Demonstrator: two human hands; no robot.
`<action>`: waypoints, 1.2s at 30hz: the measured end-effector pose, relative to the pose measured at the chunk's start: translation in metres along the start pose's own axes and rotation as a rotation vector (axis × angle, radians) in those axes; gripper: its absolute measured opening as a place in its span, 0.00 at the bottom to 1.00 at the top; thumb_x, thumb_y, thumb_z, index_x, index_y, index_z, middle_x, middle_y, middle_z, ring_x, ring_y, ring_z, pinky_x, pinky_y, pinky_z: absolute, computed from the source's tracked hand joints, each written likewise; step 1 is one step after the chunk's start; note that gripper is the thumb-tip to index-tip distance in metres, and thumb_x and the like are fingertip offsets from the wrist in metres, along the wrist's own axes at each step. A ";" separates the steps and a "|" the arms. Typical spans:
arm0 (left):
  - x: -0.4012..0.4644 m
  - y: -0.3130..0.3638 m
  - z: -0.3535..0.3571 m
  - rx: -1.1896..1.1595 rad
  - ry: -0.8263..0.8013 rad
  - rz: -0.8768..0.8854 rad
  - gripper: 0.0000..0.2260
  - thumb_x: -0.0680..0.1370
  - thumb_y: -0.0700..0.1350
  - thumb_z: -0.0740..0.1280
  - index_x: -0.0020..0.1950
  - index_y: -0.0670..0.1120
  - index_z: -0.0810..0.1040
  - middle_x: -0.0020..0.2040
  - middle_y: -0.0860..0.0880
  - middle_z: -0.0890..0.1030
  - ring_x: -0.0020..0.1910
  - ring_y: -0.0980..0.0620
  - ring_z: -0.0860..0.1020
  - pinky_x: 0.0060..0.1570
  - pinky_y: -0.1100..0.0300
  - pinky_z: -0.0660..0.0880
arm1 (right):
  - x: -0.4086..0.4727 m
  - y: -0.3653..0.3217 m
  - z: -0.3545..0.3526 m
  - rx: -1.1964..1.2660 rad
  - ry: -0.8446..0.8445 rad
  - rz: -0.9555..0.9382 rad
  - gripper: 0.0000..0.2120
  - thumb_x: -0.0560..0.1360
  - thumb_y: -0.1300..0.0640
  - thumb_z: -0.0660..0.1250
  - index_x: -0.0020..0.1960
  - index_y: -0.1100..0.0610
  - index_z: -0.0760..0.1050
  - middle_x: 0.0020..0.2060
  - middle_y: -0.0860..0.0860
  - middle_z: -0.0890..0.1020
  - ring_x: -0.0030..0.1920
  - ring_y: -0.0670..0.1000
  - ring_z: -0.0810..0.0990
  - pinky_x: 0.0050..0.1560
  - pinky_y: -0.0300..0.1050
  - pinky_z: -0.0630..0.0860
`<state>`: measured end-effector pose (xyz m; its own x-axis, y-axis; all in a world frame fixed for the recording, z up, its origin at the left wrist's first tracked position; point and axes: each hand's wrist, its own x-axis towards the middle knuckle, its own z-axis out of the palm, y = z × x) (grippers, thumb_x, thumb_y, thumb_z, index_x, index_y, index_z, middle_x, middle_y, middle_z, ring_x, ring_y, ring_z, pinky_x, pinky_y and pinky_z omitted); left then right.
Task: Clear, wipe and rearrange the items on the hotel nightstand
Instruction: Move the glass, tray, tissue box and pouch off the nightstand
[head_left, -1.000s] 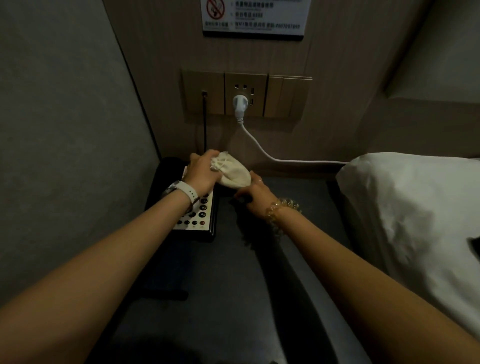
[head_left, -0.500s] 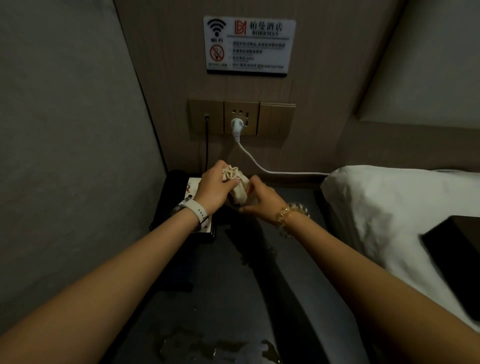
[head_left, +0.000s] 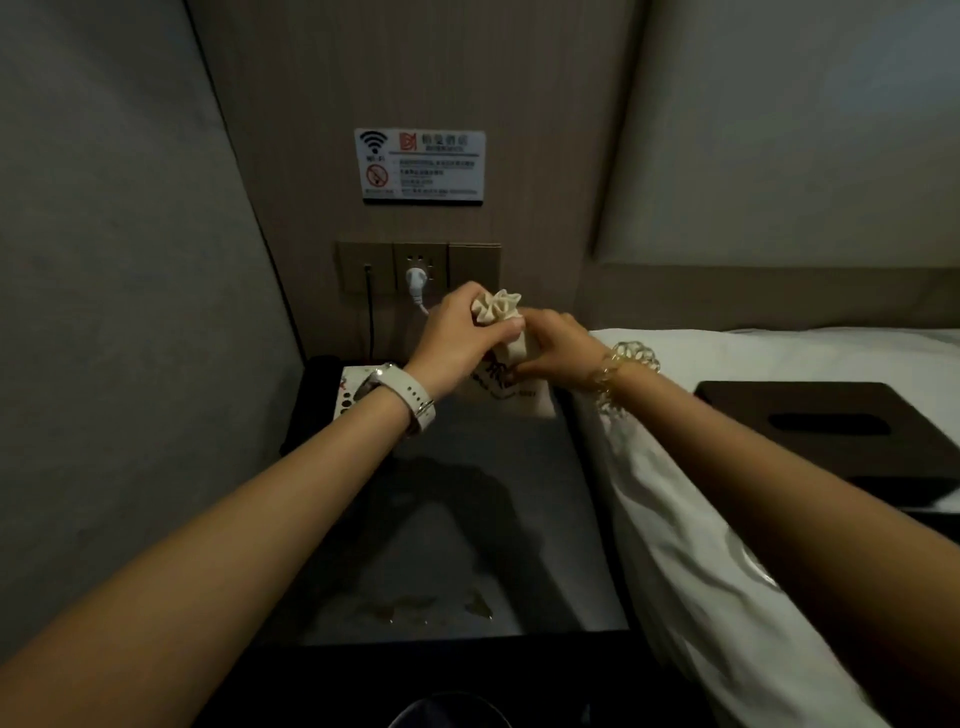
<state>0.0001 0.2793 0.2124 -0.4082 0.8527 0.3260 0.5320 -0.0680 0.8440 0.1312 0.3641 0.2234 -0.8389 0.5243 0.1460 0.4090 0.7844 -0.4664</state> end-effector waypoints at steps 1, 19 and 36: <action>-0.003 0.013 0.006 -0.015 -0.017 0.018 0.14 0.73 0.46 0.74 0.51 0.39 0.76 0.45 0.47 0.82 0.46 0.51 0.80 0.45 0.60 0.77 | -0.011 0.001 -0.013 -0.020 0.014 -0.002 0.25 0.69 0.61 0.75 0.64 0.58 0.74 0.59 0.55 0.79 0.56 0.53 0.77 0.60 0.49 0.74; -0.049 0.173 0.182 -0.029 -0.317 0.311 0.14 0.71 0.49 0.76 0.46 0.45 0.74 0.47 0.42 0.77 0.48 0.46 0.76 0.43 0.57 0.69 | -0.212 0.089 -0.177 -0.279 0.131 0.244 0.12 0.67 0.66 0.76 0.50 0.66 0.79 0.46 0.62 0.83 0.48 0.61 0.81 0.51 0.60 0.76; -0.102 0.150 0.283 0.132 -0.638 0.401 0.17 0.79 0.50 0.66 0.66 0.48 0.69 0.57 0.46 0.79 0.54 0.47 0.77 0.52 0.48 0.75 | -0.297 0.174 -0.122 -0.183 0.095 0.469 0.08 0.72 0.60 0.72 0.50 0.62 0.81 0.44 0.58 0.83 0.48 0.58 0.82 0.47 0.46 0.75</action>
<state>0.3320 0.3287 0.1854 0.3209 0.9124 0.2540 0.6496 -0.4072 0.6420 0.4949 0.3852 0.2050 -0.5177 0.8546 0.0401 0.7967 0.4987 -0.3414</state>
